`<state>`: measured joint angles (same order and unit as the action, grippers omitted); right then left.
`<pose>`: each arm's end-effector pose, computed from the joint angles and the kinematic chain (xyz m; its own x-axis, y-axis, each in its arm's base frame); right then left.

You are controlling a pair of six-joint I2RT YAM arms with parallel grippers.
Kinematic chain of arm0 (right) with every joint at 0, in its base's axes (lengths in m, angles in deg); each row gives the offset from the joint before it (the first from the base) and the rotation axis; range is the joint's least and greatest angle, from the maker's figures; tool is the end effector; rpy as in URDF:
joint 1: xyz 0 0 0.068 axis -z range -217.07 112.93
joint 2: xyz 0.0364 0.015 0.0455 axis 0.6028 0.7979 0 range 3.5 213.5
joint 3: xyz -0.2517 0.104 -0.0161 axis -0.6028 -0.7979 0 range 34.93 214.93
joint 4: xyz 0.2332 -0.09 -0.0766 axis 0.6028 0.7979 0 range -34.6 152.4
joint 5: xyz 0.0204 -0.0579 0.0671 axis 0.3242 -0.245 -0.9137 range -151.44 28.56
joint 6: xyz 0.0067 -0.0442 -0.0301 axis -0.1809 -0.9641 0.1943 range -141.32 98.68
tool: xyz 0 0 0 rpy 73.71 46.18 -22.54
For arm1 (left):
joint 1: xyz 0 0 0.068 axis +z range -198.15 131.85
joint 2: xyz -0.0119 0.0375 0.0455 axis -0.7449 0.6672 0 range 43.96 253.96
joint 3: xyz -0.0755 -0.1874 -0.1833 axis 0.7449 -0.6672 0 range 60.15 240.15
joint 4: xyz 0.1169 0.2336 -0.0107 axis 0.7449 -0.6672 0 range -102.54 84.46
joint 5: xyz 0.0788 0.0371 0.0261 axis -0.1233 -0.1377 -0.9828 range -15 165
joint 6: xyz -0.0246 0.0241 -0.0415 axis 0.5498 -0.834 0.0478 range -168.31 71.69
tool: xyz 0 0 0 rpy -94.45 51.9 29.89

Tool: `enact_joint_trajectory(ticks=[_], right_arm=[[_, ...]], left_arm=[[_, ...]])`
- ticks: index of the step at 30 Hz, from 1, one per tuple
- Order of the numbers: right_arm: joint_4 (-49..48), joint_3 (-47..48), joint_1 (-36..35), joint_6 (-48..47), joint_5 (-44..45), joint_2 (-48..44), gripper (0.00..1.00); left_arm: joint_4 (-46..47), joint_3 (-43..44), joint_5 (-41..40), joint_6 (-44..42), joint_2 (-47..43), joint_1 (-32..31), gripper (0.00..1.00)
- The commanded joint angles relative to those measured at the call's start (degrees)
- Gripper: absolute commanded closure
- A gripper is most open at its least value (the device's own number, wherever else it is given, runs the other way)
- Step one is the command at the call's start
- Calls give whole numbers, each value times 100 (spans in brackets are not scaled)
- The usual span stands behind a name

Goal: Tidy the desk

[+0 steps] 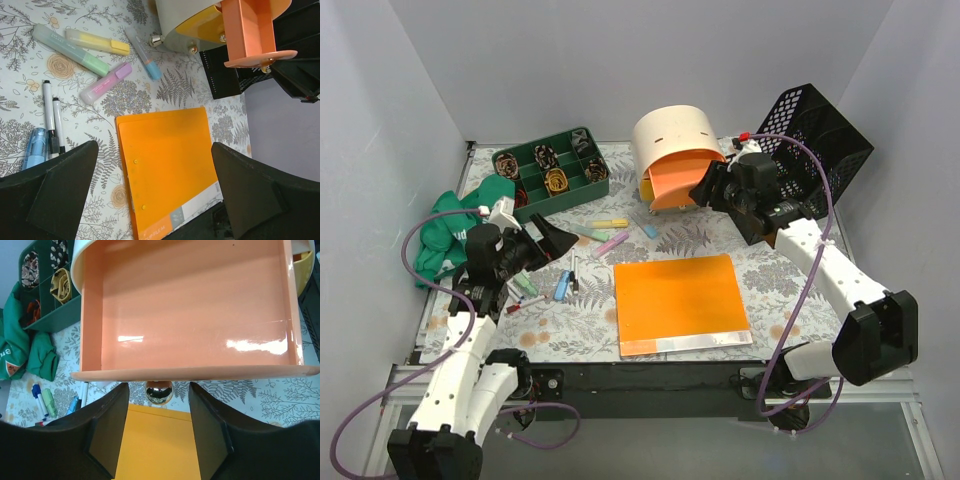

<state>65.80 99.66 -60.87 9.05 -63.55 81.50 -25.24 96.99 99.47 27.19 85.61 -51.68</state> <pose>0.2901 0.1294 0.3299 -0.5363 0.3155 -0.7829 -0.1889 0.8591 0.4756 0.1674 -0.0252 0.2839 -0.5222 -0.8506 -0.0614 -0.2927 0.2463 -0.9239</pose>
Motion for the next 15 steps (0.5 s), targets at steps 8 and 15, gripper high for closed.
enact_joint_trajectory(ticks=[8,15], right_arm=[[-81,-135,6,-1050,-421,-698,27],[-29,-487,234,-1858,-1492,-1075,24]], left_arm=[[248,613,172,-343,1275,-25,2],[-112,1017,-240,-949,2145,-551,3]])
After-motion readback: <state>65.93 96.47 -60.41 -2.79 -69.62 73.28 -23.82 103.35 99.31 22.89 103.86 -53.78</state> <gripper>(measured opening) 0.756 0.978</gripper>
